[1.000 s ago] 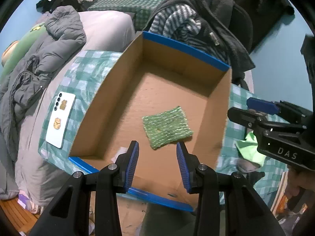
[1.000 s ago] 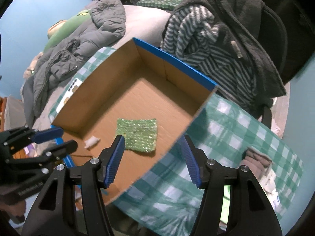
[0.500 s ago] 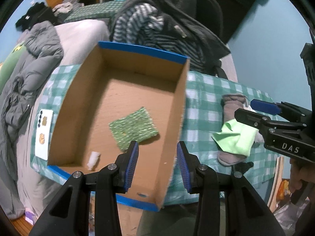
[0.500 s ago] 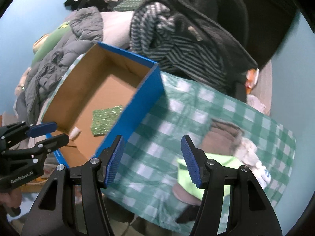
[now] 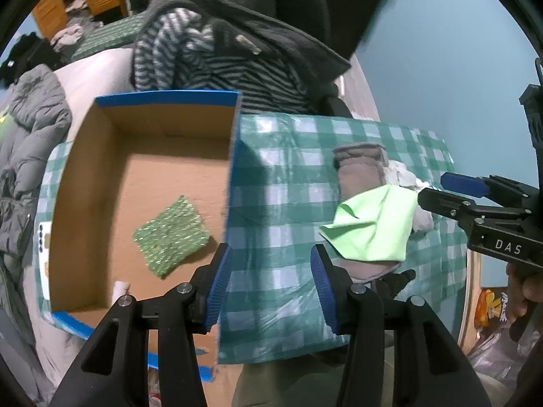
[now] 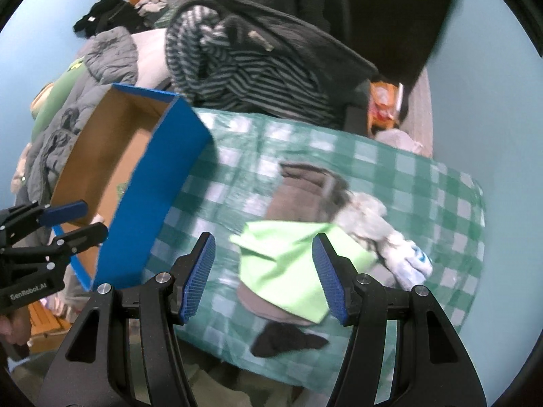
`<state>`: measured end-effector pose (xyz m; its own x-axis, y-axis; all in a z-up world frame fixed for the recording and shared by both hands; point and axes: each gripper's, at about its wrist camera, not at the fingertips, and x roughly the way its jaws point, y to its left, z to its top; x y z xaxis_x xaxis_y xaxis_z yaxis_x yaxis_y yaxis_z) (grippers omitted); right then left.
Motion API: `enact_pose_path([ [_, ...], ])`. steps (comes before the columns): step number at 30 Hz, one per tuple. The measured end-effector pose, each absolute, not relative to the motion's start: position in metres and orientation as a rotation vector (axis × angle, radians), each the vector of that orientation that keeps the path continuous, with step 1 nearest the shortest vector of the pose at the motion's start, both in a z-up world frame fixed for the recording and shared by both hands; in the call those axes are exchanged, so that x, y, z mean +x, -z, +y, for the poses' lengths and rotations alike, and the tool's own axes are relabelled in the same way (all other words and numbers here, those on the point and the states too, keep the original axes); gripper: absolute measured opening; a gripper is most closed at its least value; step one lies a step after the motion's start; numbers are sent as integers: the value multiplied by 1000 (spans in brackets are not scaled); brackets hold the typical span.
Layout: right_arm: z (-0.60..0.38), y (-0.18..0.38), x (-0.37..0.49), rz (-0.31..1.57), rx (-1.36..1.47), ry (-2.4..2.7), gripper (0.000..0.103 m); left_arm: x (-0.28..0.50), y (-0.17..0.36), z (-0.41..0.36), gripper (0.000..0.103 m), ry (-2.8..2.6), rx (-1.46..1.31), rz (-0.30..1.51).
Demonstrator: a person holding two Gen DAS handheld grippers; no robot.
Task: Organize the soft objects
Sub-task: 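Move the right gripper back over the pile of soft items, then grasp the white plastic bag bundle with the right gripper while the left gripper grasps the lime-green cloth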
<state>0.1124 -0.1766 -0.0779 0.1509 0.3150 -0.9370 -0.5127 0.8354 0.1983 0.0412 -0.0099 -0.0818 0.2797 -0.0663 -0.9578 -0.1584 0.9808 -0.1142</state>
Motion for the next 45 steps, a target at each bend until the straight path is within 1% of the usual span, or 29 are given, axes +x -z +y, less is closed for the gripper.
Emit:
enact_pose_path([
  [8,-225,94,107,1341,-134,-524,60,50,101,-38,49,-10,-180,1341],
  [10,-234,99,105,1350,-129,-507,60,52,105,-45,51,10,-167,1345],
  [11,-238,101,105,1355,-123,-499,60,53,107,-48,54,18,-158,1348],
  [17,-266,112,104,1368,-101,-452,60,65,122,-71,55,91,-128,1368],
  [20,-277,114,107,1362,-93,-434,60,73,131,-78,59,111,-136,1374],
  [27,-301,119,120,1352,-76,-402,60,91,157,-91,61,151,-148,1387],
  [34,-310,130,136,1356,-78,-397,60,103,184,-97,61,162,-81,1408],
  [45,-311,161,164,1402,-133,-419,60,113,208,-97,60,203,-123,1433],
])
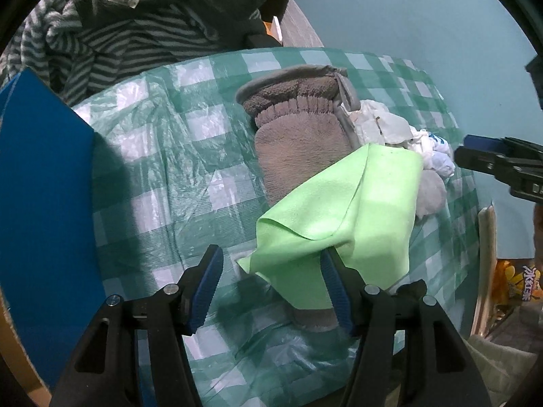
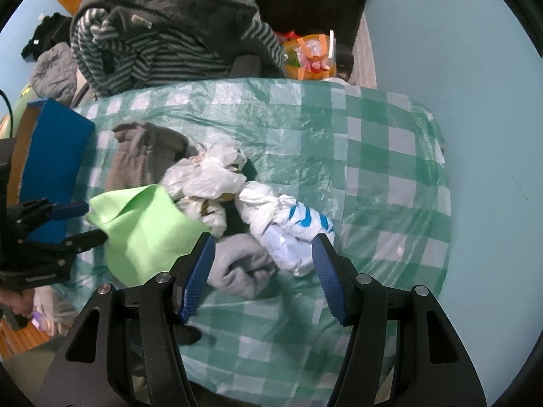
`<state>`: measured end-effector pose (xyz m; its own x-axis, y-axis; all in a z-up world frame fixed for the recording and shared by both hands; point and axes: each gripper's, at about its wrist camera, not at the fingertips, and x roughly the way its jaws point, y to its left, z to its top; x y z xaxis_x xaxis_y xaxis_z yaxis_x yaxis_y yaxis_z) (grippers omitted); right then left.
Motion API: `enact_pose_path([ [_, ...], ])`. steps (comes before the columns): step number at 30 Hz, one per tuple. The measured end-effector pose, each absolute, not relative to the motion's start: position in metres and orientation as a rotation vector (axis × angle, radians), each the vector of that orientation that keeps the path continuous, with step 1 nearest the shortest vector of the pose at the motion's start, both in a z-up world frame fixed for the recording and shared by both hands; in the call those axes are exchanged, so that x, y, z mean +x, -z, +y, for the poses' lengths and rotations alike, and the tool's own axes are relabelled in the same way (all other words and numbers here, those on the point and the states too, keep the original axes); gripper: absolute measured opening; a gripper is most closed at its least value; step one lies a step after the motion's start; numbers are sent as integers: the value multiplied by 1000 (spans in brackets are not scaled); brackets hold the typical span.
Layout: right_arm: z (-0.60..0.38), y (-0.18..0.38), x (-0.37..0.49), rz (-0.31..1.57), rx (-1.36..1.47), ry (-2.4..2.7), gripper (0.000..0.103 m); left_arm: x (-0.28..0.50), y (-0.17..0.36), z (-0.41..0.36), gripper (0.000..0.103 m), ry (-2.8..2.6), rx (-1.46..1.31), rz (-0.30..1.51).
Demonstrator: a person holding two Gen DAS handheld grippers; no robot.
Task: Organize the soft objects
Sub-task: 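Grasp the white plastic bag bundle with the right gripper while the left gripper grasps the lime-green cloth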
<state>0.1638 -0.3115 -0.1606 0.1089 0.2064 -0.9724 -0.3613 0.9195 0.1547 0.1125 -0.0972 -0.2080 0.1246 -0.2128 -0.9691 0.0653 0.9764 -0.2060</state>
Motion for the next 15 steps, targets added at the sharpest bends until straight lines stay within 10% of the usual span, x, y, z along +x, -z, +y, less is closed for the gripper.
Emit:
enact_pose_path([
  [15,-293,200,186,1436,-275,-492,60,117,214,-108,10,257,-159,1466],
])
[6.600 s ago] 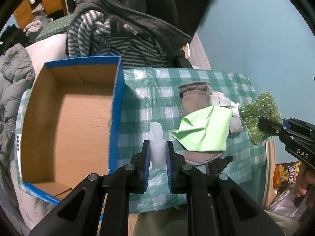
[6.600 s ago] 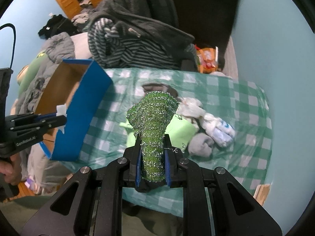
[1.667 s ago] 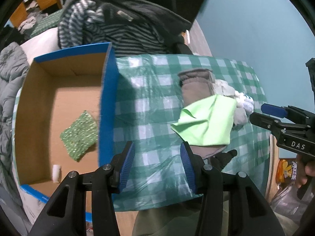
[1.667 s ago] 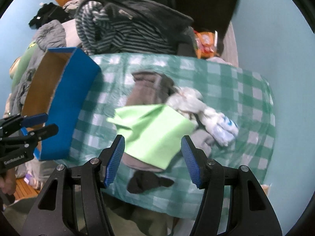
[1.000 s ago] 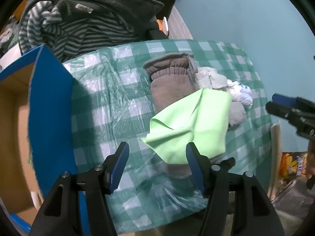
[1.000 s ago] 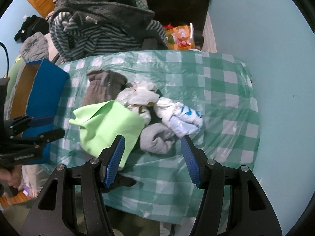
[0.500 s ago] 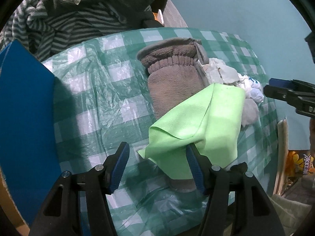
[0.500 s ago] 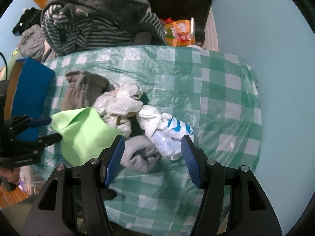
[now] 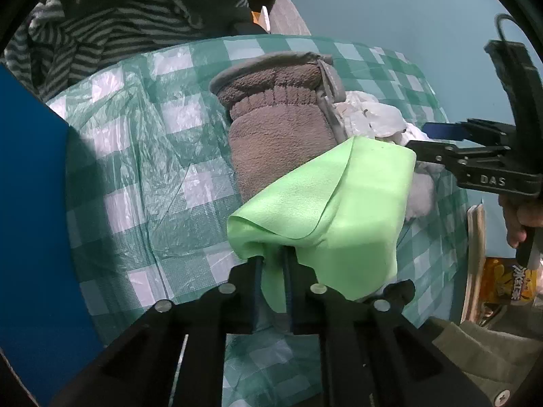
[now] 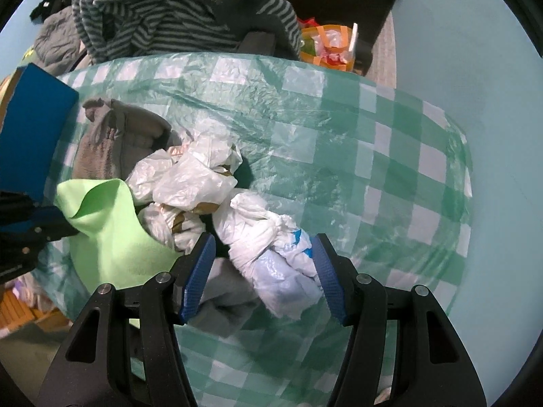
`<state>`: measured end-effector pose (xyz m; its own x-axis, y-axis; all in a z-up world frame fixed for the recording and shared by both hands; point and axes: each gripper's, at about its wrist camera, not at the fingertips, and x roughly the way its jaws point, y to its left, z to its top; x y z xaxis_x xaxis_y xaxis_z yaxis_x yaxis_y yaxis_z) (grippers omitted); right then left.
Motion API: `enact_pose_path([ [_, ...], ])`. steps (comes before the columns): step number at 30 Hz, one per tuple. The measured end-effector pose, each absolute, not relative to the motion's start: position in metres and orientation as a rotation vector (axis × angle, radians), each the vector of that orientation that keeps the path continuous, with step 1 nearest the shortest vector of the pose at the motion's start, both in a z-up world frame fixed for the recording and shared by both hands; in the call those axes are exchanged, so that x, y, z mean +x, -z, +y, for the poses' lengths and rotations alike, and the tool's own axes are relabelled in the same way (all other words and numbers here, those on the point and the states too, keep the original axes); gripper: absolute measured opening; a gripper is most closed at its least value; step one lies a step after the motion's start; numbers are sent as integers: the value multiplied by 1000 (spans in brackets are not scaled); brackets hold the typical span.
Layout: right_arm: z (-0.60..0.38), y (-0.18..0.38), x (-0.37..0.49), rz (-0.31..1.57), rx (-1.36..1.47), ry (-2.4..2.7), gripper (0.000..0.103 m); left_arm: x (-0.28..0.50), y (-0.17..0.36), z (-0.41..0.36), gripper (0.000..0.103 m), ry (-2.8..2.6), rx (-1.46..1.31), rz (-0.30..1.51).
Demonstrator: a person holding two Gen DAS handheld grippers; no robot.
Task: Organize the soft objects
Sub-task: 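Grasp the white plastic bag bundle with the right gripper while the left gripper grasps the lime-green cloth, then lift the lime-green cloth with the left gripper toward the box while the right gripper holds the white bundle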
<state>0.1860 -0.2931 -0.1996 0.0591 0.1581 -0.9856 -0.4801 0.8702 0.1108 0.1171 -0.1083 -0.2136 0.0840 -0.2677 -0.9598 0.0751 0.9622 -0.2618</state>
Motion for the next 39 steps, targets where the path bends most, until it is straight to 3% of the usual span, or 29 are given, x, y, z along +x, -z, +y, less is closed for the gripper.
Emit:
enact_pose_path([
  [10,-289,219,184,1475,-326,-515,60,106,192,-111,3,248,-149,1424],
  [12,-290,222,182,1484,-326,-516,42,104,189,-114,3,254,-161,1418],
  [17,-298,220,177,1477,-274,-507,38,101,182,-123,3,275,-167,1407],
  [34,-342,172,158,1397,-28,-422,37,103,176,-183,4,405,-168,1414],
  [37,-346,169,151,1402,-2,-419,38,105,186,-191,16,371,-145,1451],
  [39,-348,170,148,1404,11,-421,38,105,188,-192,37,331,-136,1457],
])
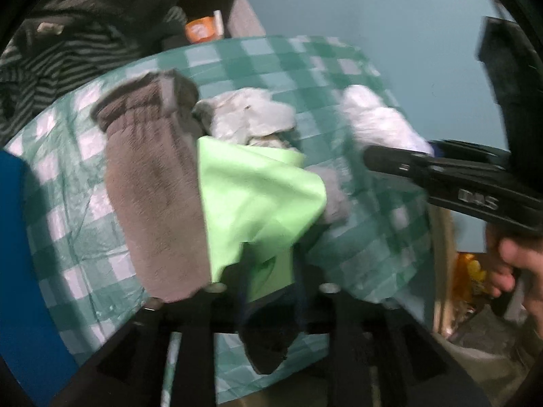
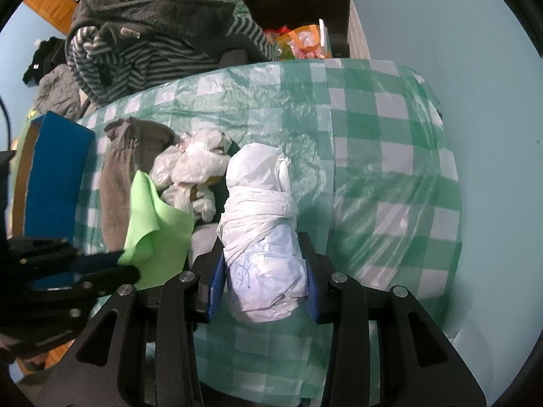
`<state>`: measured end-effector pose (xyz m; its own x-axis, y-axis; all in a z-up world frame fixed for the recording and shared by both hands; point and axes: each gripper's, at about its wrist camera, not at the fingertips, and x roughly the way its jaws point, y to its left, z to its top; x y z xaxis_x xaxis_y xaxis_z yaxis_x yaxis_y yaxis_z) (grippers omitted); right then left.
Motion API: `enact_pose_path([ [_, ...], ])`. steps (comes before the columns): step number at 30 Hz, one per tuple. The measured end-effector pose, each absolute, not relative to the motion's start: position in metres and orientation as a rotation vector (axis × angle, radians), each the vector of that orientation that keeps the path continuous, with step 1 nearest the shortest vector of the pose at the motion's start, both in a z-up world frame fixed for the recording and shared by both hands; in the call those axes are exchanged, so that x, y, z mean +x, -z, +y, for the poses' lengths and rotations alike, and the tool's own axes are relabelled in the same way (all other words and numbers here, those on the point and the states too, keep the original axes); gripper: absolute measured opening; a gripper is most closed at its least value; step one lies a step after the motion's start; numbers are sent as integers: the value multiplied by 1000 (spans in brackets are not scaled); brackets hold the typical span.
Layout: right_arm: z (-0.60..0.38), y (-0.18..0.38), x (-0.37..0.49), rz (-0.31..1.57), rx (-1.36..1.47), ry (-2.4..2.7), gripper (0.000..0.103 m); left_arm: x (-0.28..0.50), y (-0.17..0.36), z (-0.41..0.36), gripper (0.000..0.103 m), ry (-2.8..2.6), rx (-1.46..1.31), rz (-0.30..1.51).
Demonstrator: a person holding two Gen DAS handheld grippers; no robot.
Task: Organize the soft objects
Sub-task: 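Lift the lime-green cloth with the left gripper toward the box while the right gripper holds the white bundle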
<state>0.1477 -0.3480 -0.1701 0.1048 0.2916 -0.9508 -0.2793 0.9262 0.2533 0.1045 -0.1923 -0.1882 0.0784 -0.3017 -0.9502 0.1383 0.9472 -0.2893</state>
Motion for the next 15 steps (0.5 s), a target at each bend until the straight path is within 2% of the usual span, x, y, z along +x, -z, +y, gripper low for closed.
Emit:
enact_pose_path([
  [3,-351,171,143,1407,20,-424,38,101,188,-190,53,275,-146,1434],
  [7,-356,172,138,1411,37,-427,38,100,194,-189,59,241,-152,1447],
  [8,-357,172,137,1412,40,-428,38,101,196,-190,63,229,-147,1452],
  [15,-361,172,131,1412,38,-444,38,105,210,-195,64,162,-105,1464],
])
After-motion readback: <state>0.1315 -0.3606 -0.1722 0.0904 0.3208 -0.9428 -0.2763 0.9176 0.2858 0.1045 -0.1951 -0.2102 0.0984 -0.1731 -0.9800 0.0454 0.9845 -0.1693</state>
